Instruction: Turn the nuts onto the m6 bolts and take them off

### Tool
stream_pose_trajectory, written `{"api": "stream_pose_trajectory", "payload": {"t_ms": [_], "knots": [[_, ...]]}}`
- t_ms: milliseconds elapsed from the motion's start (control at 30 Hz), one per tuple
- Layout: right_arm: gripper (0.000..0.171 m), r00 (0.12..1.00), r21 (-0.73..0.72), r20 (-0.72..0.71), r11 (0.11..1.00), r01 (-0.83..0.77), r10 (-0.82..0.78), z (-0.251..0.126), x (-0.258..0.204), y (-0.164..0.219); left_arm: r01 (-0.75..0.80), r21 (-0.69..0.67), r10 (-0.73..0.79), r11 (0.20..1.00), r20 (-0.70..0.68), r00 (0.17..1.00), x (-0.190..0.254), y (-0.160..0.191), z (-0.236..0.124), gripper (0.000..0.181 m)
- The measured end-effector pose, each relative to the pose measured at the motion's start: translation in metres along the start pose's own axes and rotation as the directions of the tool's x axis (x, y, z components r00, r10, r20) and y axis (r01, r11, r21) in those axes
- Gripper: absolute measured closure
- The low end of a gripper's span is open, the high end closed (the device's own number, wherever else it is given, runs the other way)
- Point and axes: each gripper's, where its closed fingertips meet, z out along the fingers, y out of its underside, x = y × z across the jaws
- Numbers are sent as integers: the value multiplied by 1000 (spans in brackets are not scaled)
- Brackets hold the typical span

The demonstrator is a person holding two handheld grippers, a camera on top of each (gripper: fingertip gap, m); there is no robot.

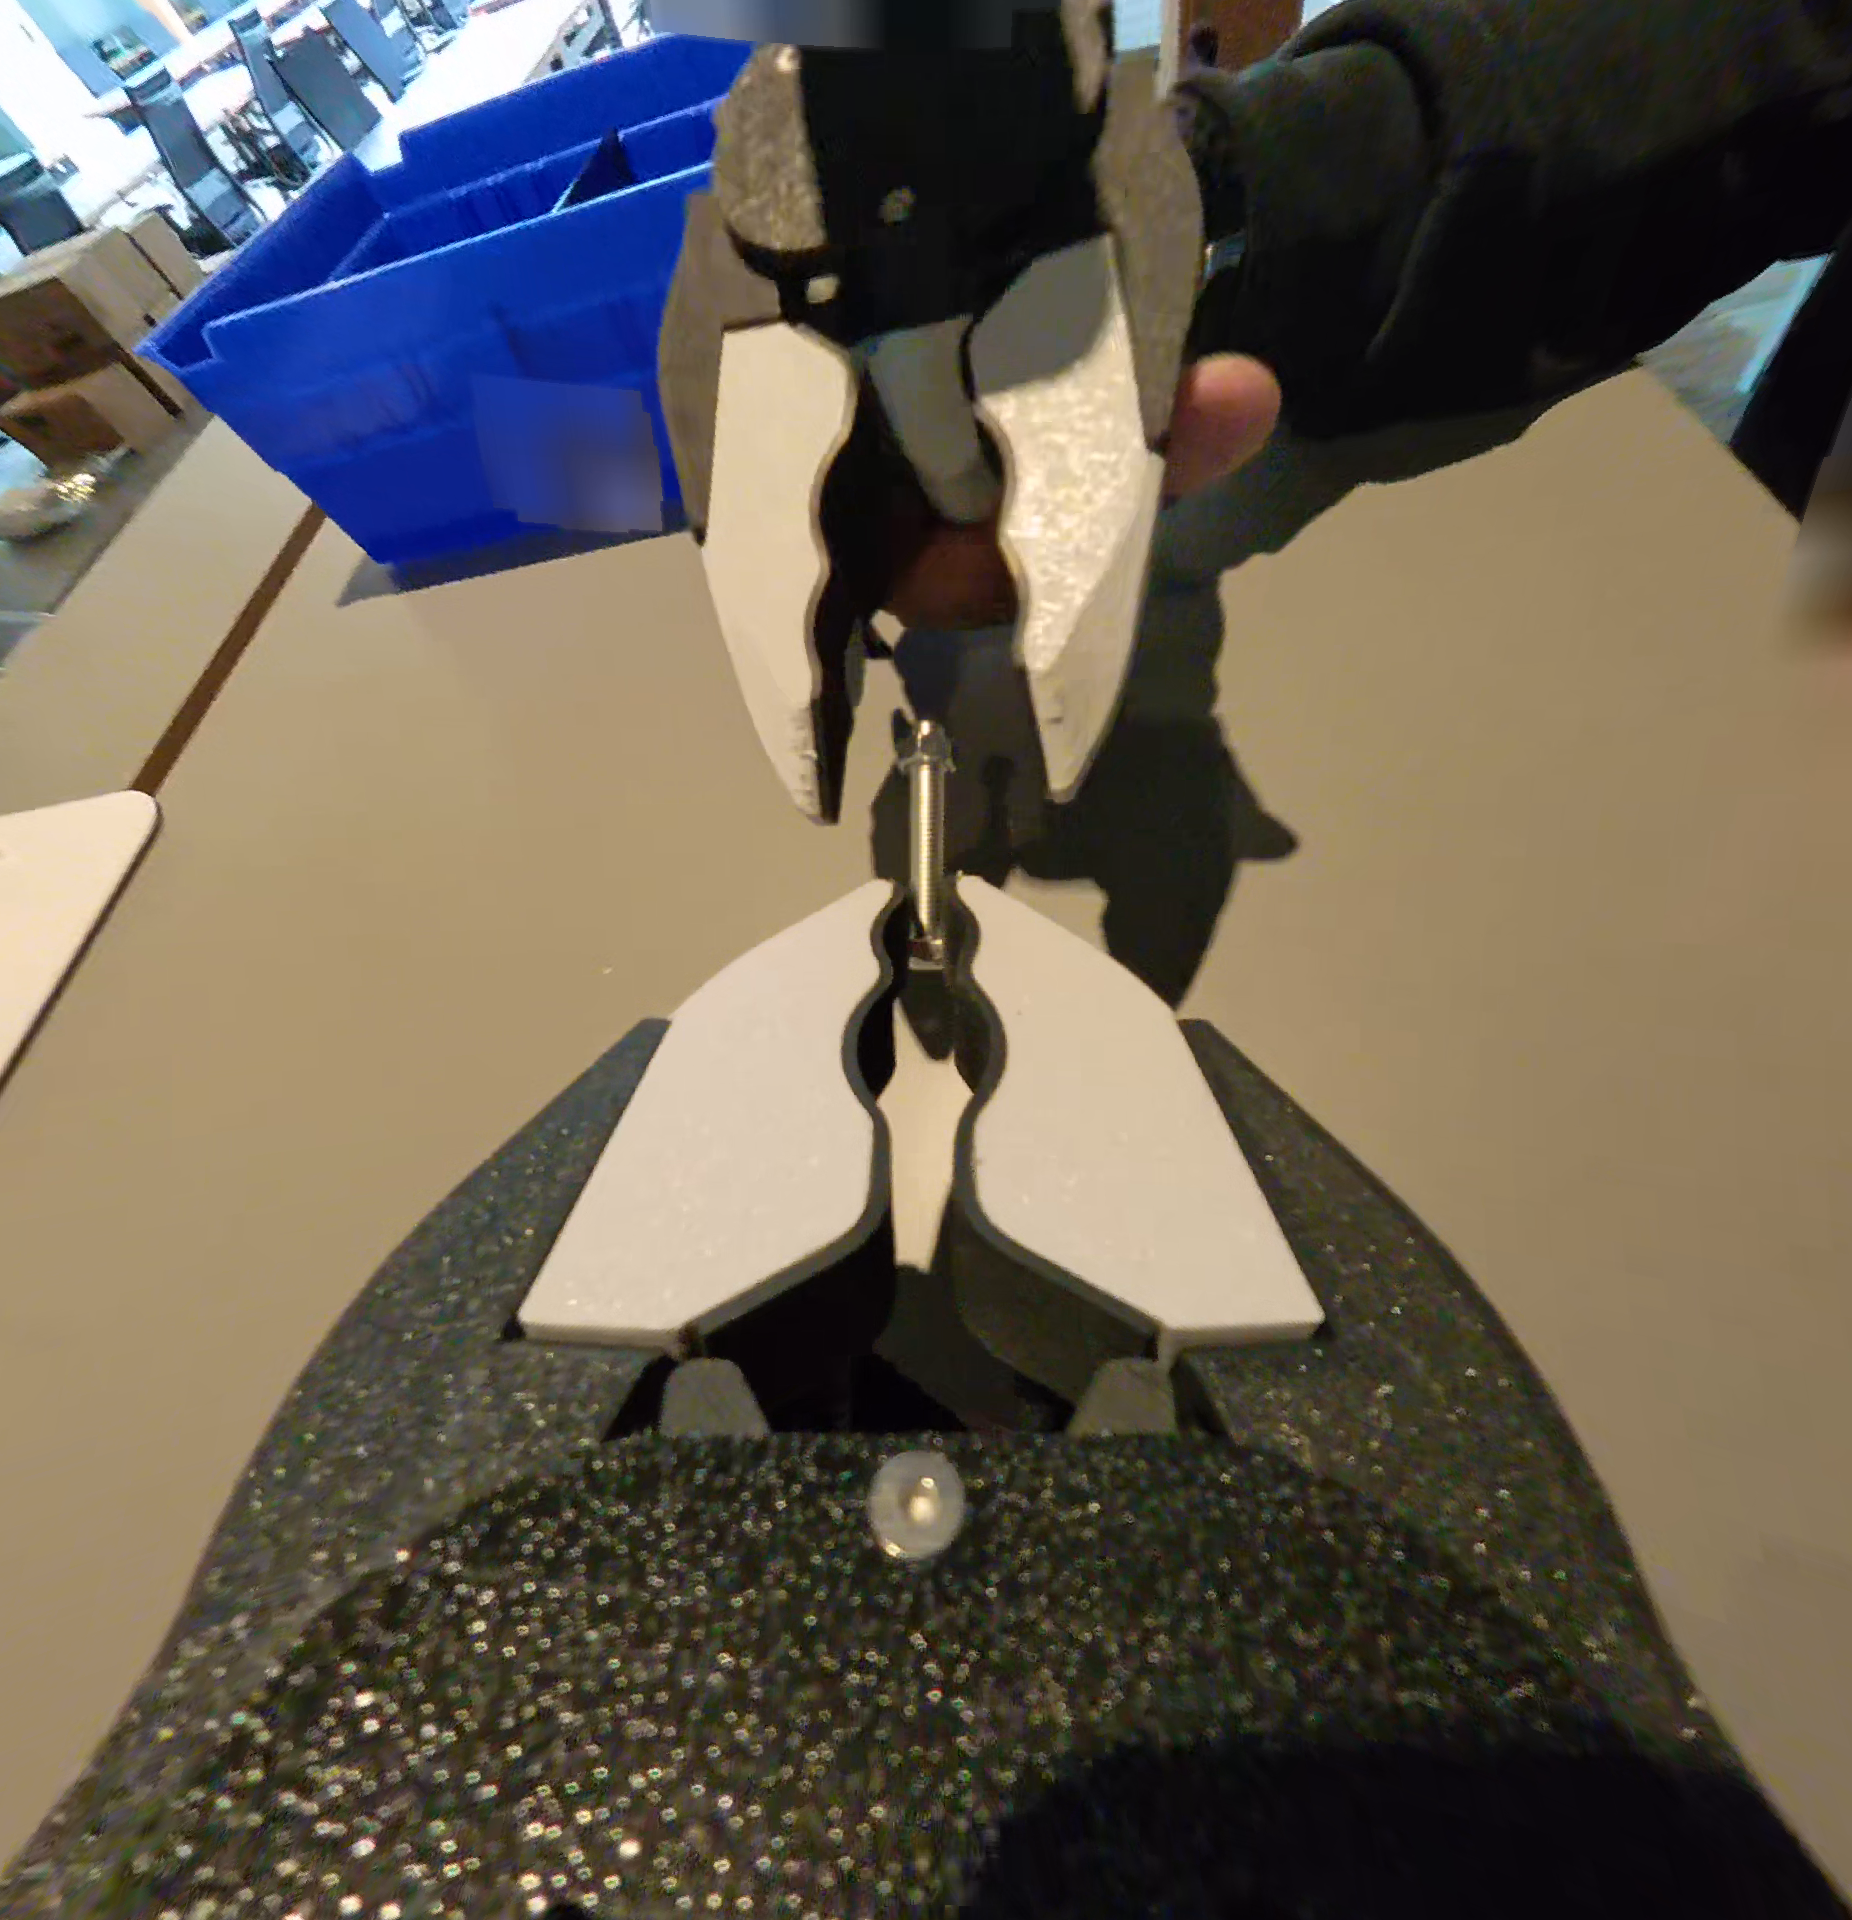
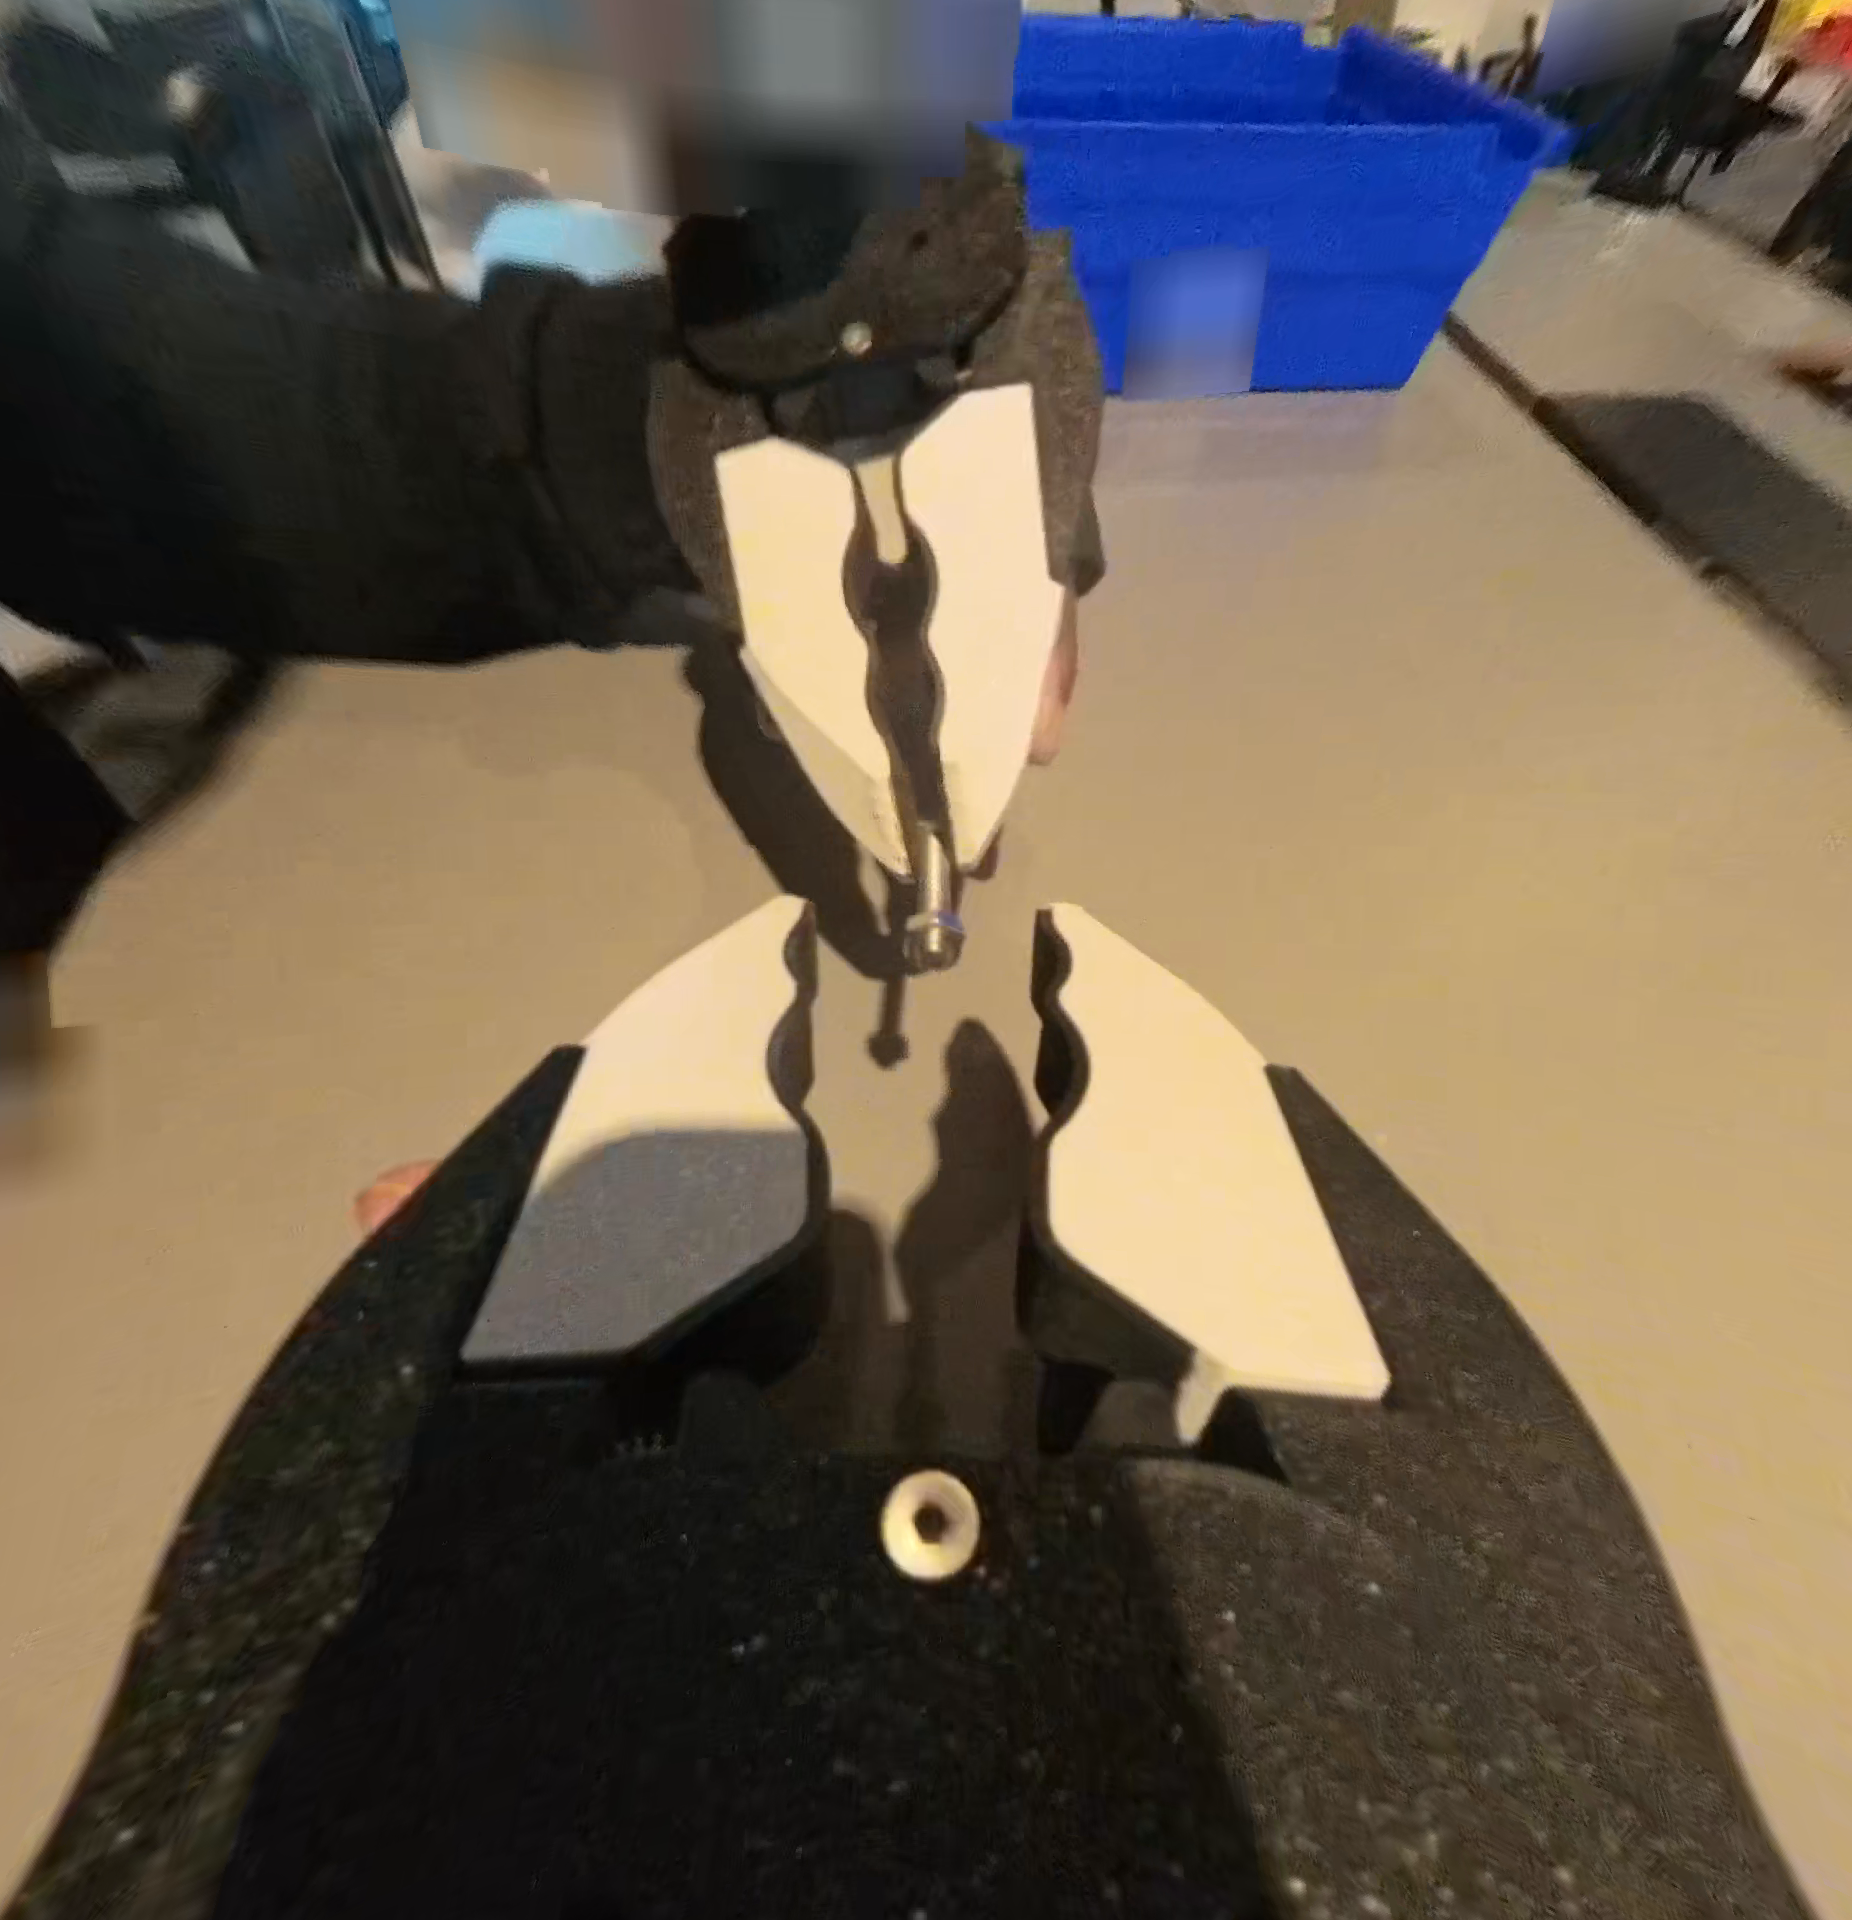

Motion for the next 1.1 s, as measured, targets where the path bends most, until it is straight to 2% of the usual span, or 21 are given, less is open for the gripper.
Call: {"api": "stream_pose_trajectory", "payload": {"t_ms": [100,133,167,200,267,300,333,367,400,433,467,500,567,633,700,800,867,900,1000,1033,1100], "knots": [[139,991,-16,43,992,-128,129,3,0,3,-65,-14,65,998,31,997,-1,-1,2,176],[148,989,-36,52,990,-140,142,4,-2,6,-78,-17,79,997,42,996,-2,-1,2,176],[159,991,-57,44,991,-121,124,5,-2,9,-83,-19,84,996,40,996,-1,-1,2,176],[161,997,-75,17,995,-69,71,6,0,11,-76,-26,77,997,36,996,-1,0,3,176],[161,993,-113,-32,987,110,-115,6,1,16,-27,-33,27,999,2,1000,2,2,4,176],[161,964,-133,-55,959,252,-261,7,1,18,14,-33,-15,999,-34,999,6,4,5,176],[161,895,-157,-81,892,424,-439,7,0,19,67,-35,-69,997,-80,994,11,5,6,176],[161,783,-184,-114,788,588,-611,7,0,20,98,-38,-101,994,-109,989,14,6,6,176],[161,665,-206,-146,680,704,-733,7,-1,20,111,-41,-116,993,-130,985,17,7,7,176],[160,604,-209,-163,626,752,-780,7,-3,19,118,-40,-123,992,-137,983,18,7,7,176],[150,631,-188,-173,654,733,-756,7,-4,17,114,-31,-117,993,-115,986,14,7,7,176],[138,705,-160,-183,728,667,-686,6,-2,13,106,-28,-108,994,-98,989,11,6,7,176],[124,838,-107,-196,861,498,-509,0,6,5,67,-21,-68,998,-53,996,6,4,5,176],[126,923,-41,-192,942,333,-335,-5,12,-1,25,-24,-25,999,-1,1000,-1,4,3,176],[129,970,18,-156,981,191,-186,-7,14,-5,-13,-27,14,1000,42,999,-5,3,3,176],[138,995,36,-92,999,36,-33,-5,14,-4,-58,-29,60,998,80,995,-9,1,3,176],[152,998,1,-67,1000,-4,4,-2,13,3,-71,-21,73,997,94,993,-10,-1,2,176],[160,998,-15,-58,1000,17,-18,0,11,6,-67,-23,69,997,91,993,-9,-1,2,176],[161,966,-42,-100,971,234,-237,1,7,8,2,-16,-1,1000,22,1000,-2,1,2,176],[161,919,-63,-119,927,370,-375,1,4,10,37,-15,-38,999,-22,999,3,2,2,176],[161,719,-112,-173,739,665,-673,1,-2,11,103,-15,-104,995,-105,989,13,3,3,176]]}}
